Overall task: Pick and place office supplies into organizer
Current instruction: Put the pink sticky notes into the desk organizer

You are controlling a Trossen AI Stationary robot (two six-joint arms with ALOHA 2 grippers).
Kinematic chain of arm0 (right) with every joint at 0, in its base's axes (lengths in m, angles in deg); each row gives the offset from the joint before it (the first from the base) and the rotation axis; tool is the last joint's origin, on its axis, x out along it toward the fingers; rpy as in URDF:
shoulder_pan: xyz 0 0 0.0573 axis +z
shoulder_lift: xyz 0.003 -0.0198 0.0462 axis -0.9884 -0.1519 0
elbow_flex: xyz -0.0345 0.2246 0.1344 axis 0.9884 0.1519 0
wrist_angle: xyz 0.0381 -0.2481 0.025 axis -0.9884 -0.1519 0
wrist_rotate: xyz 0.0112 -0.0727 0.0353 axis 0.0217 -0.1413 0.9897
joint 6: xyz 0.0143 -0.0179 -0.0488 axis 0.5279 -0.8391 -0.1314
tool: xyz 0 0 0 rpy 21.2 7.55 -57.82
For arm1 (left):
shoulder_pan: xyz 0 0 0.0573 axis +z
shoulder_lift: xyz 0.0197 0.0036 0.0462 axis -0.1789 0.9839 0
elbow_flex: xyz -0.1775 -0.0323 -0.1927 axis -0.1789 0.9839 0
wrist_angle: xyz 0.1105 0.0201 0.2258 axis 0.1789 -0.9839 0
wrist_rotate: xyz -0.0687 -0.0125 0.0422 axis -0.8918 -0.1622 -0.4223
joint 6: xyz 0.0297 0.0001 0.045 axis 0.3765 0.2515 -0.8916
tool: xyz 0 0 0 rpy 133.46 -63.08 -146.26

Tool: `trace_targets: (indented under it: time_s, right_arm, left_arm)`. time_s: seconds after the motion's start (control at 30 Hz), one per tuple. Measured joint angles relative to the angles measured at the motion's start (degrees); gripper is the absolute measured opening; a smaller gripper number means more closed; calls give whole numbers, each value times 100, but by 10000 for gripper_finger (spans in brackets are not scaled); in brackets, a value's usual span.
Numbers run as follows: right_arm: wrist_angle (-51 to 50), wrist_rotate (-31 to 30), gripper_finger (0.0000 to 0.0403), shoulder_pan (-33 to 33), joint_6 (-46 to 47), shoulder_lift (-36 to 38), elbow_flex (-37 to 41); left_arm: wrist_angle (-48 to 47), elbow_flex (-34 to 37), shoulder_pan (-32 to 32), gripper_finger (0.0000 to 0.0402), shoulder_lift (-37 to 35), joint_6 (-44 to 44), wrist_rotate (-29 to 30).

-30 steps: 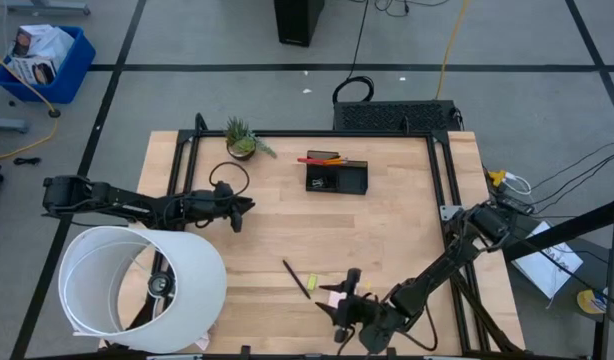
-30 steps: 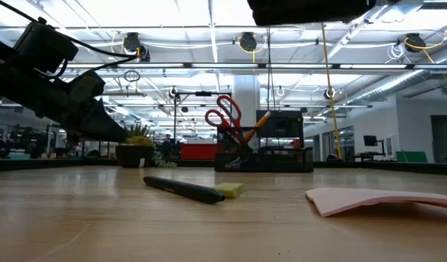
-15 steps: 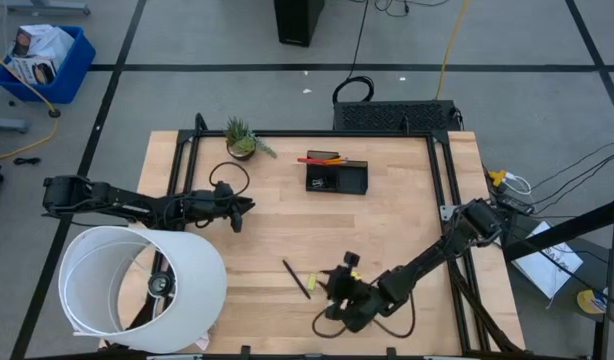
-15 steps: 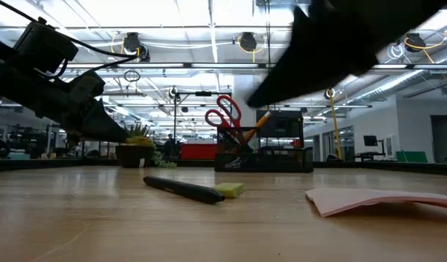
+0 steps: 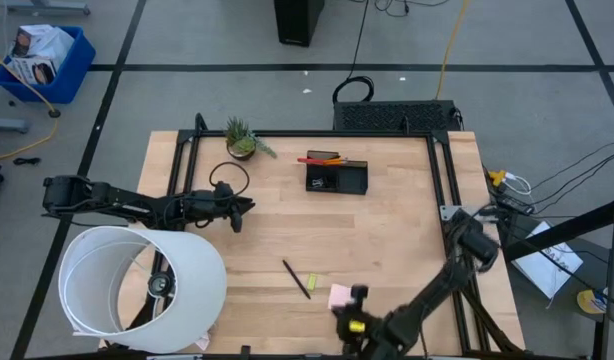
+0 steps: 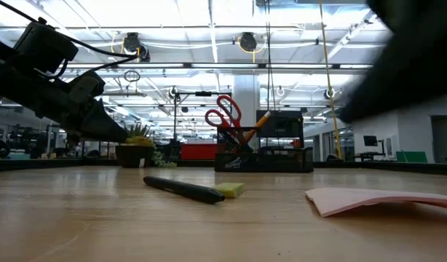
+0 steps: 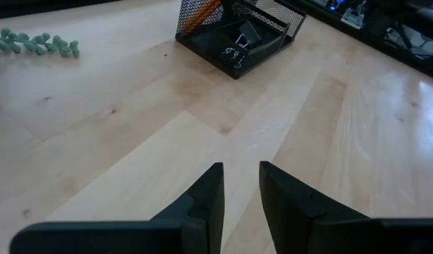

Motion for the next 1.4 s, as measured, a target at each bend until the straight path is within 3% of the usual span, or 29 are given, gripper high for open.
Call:
trace_targets:
  time_s: [0.17, 0.37, 0.53, 0.7, 0.83, 0.93, 1.1, 1.4]
  right_arm:
    - [-1232, 452, 3, 192, 294, -829, -1275]
    - [-1084, 182, 1, 212, -87, -839, -1924]
    - [-80, 312, 10, 170, -514, -814, -1932]
    - [-27, 651, 11, 120, -758, -770, -1891]
    - [415, 917, 7, 103, 187, -775, -1442]
    - [5, 1371, 11, 57, 754, -786, -1274]
    - [-869, 1660, 43, 55, 1528, -783, -1274]
    - [-1729, 1511, 149, 100, 1442, -607, -1415]
  left_arm:
    - [-6, -2, 0, 93, 0, 2, 0]
    - [-4, -2, -2, 93, 1, 2, 0]
    - [-4, -2, 0, 93, 0, 0, 0]
    - [-3, -2, 0, 93, 0, 1, 2]
    - [-2, 0, 0, 93, 0, 0, 2]
    - [-2, -2, 0, 93, 0, 1, 2]
    - [-3, -2, -2, 93, 0, 2, 2]
    - [-2, -1, -1, 93, 0, 8, 2]
